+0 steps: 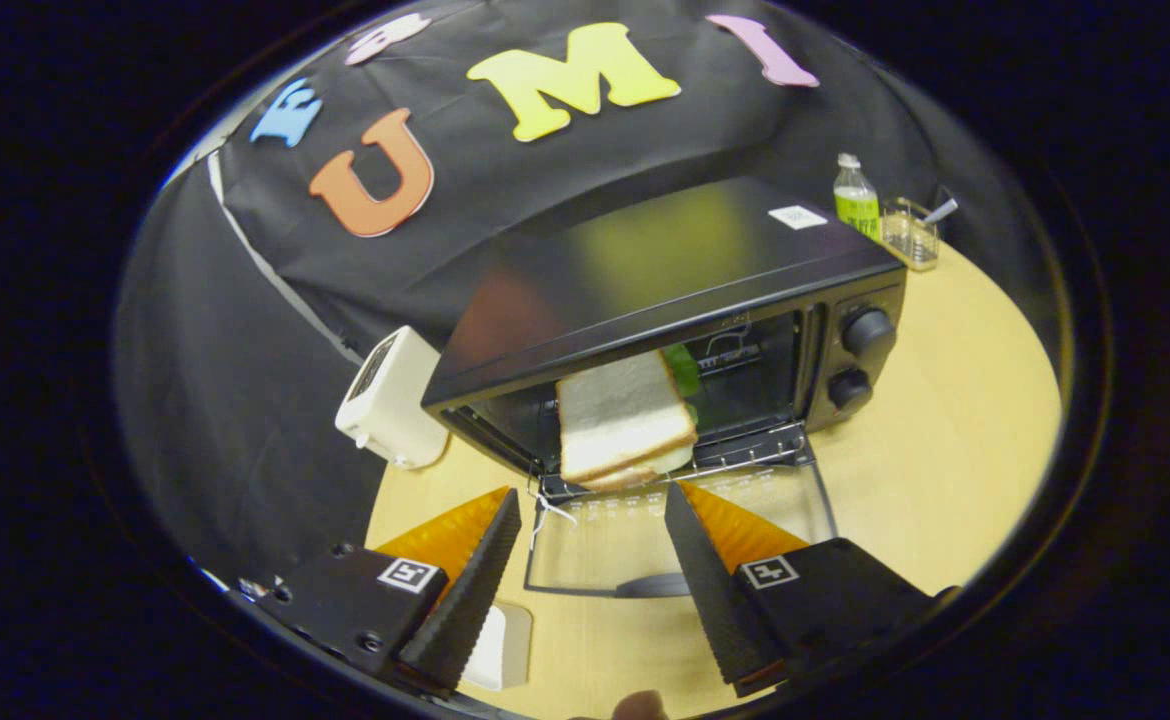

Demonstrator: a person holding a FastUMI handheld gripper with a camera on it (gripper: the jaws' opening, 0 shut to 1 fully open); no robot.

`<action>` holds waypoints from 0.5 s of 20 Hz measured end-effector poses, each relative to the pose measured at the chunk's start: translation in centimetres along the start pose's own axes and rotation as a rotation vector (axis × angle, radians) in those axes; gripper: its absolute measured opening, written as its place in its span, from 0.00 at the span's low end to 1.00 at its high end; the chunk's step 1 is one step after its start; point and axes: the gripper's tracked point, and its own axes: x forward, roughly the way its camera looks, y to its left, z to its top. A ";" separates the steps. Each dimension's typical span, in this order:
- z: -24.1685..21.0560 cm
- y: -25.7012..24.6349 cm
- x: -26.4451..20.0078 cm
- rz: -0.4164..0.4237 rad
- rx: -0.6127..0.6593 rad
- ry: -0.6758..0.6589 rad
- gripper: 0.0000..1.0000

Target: Open the toaster oven, put the food inside, and close the toaster oven door.

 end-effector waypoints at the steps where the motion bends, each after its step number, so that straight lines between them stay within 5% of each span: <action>1: -0.2 -0.1 -1.0 -0.013 -0.035 -0.008 0.95; 10: -7.0 -3.1 -6.8 -0.128 -0.181 0.056 0.95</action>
